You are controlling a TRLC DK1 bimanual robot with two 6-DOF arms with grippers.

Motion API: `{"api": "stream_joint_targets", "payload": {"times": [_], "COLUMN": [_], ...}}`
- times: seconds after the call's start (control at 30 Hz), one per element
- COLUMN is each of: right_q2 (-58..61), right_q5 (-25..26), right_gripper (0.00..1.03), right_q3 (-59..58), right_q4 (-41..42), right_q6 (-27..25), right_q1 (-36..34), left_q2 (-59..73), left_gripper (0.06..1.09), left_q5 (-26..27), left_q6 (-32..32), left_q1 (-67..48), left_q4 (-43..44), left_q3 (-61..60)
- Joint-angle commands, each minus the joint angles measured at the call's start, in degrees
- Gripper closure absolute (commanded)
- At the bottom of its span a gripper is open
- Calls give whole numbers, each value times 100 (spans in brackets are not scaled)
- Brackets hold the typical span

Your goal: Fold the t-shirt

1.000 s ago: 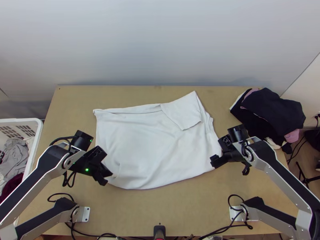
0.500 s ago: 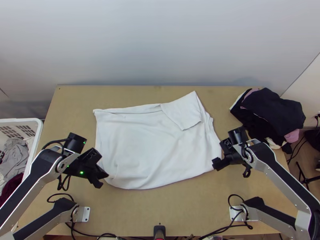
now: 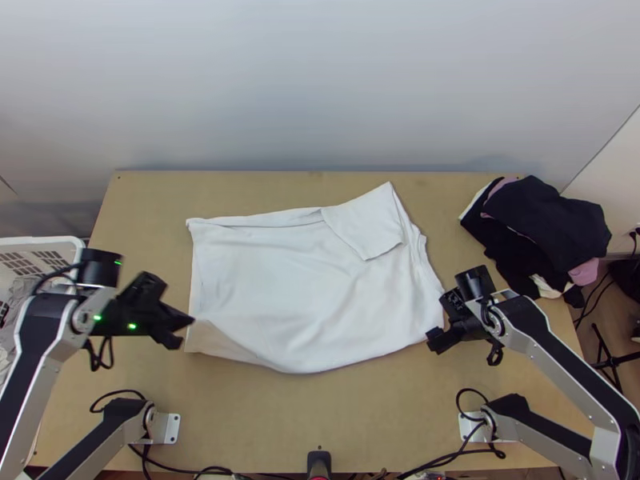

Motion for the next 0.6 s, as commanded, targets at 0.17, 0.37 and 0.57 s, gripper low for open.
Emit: {"api": "stream_joint_targets", "payload": {"times": [0.17, 0.37, 0.57], "right_q2": [473, 332, 165], "right_q5": [-61, -61, -88], "right_gripper": [16, 25, 38], "right_q3": [-150, -186, -221], "right_q4": [582, 582, 644], "right_q6": [-68, -15, 46], "right_q1": [189, 348, 488], "left_q2": [-119, -198, -128], "left_gripper": [104, 104, 104], "left_q5": [446, 446, 464], "left_q6": [291, 432, 449], "left_q1": [1358, 1727, 1815], "left_q4": [-411, -455, -455], "left_q3": [567, 655, 708]}}
